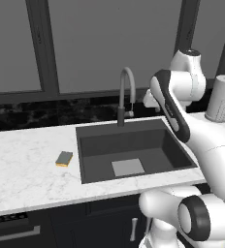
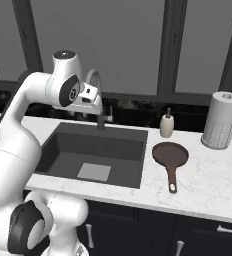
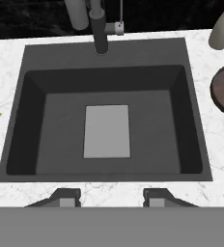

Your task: Pick the pan and sponge and place them into the sink. Then turn on the water.

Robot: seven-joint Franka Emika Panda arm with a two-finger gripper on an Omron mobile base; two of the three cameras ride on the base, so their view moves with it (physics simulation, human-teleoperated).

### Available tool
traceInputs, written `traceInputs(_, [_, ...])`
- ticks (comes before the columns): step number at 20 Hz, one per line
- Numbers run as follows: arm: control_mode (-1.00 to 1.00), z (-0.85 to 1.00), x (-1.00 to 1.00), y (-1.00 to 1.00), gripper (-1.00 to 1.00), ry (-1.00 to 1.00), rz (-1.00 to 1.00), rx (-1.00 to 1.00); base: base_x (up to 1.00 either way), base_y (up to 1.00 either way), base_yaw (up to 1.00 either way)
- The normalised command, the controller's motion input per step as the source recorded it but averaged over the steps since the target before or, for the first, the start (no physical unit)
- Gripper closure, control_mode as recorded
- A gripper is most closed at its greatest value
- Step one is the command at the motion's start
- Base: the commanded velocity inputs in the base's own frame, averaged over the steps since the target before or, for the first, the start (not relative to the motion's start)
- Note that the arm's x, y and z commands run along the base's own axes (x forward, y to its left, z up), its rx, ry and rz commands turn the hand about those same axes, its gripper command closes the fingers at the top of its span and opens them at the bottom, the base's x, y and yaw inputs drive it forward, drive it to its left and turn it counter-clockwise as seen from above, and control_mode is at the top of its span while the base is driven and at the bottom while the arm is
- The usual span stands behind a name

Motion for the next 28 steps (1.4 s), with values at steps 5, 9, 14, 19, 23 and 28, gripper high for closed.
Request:
traceInputs(5, [-1.00,-0.17,-0.16,-0.24,-1.00,-0.06,0.00,0.00,0.00,0.00,0.00])
traceInputs(9, [-1.00,-0.30,-0.31,-0.64,-1.00,-0.07,0.00,0.06,0.00,0.00,0.00])
traceInputs(14, [-1.00,-0.27,-0.16,-0.60,-1.00,-0.03,0.00,0.02,0.00,0.00,0.00])
traceInputs(19, [-1.00,-0.27,-0.01,-0.65,-1.00,0.00,0.00,0.00,0.00,0.00,0.00])
traceInputs(23, [-1.00,-0.34,0.00,-0.76,-1.00,0.03,0.00,0.02,0.00,0.00,0.00])
traceInputs(28, [-1.00,-0.43,0.00,-0.77,-1.00,0.12,0.00,0.02,0.00,0.00,0.00])
